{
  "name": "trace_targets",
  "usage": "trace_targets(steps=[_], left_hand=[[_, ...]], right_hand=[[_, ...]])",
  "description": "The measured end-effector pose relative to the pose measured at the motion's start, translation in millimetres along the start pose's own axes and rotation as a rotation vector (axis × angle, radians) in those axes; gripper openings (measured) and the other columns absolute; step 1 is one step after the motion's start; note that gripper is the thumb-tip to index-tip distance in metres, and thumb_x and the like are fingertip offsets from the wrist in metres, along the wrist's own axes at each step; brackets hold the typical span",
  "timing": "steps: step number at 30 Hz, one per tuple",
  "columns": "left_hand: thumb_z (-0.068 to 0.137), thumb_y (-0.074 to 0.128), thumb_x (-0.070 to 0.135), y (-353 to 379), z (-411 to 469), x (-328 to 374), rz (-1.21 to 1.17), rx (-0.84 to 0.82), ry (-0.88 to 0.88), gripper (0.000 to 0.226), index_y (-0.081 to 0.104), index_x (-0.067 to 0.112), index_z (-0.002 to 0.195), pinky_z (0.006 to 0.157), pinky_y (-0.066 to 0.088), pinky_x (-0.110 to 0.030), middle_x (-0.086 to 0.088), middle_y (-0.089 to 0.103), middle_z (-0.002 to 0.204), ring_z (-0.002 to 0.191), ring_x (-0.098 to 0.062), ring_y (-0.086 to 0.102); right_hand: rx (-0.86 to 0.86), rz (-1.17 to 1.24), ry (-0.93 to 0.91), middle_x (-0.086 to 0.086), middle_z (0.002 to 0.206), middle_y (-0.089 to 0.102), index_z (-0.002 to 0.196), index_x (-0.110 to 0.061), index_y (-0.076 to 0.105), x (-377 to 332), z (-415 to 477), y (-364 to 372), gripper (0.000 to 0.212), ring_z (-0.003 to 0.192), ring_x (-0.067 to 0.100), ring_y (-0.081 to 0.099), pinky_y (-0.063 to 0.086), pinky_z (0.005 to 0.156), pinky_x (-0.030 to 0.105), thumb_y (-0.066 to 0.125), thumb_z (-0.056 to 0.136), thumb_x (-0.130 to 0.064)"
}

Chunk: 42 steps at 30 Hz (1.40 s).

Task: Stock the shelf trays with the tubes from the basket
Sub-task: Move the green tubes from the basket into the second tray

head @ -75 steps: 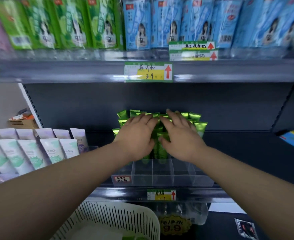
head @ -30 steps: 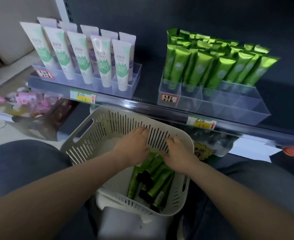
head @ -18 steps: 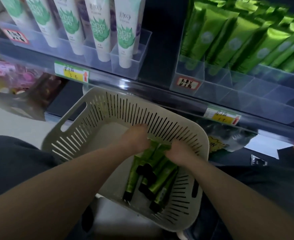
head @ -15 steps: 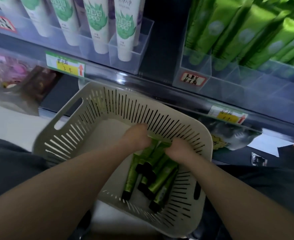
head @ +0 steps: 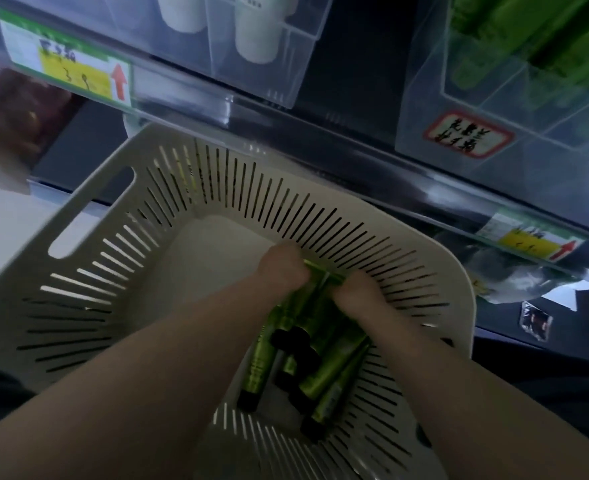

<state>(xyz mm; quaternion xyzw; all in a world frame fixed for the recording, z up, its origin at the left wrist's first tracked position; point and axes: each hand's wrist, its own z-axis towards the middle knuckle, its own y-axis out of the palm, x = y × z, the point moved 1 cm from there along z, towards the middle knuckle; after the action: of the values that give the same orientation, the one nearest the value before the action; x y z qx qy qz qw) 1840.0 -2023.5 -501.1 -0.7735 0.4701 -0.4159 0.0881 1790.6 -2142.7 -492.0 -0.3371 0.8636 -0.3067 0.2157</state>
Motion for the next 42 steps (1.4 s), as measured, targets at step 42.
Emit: trace_targets(steps=[42], left_hand=[[0.091, 0.057, 0.019, -57, -113, 10, 0.105, 0.097, 0.239, 0.017, 0.073, 0.016, 0.096, 0.08, 0.057, -0.032, -0.002, 0.069, 0.095, 0.084, -0.015, 0.064]], right_hand=[[0.219, 0.729, -0.234, 0.003, 0.095, 0.07, 0.09, -0.015, 0.073, 3, -103, -16, 0.01, 0.093, 0.019, 0.064, 0.053, 0.092, 0.039, 0.065, 0.086, -0.01]])
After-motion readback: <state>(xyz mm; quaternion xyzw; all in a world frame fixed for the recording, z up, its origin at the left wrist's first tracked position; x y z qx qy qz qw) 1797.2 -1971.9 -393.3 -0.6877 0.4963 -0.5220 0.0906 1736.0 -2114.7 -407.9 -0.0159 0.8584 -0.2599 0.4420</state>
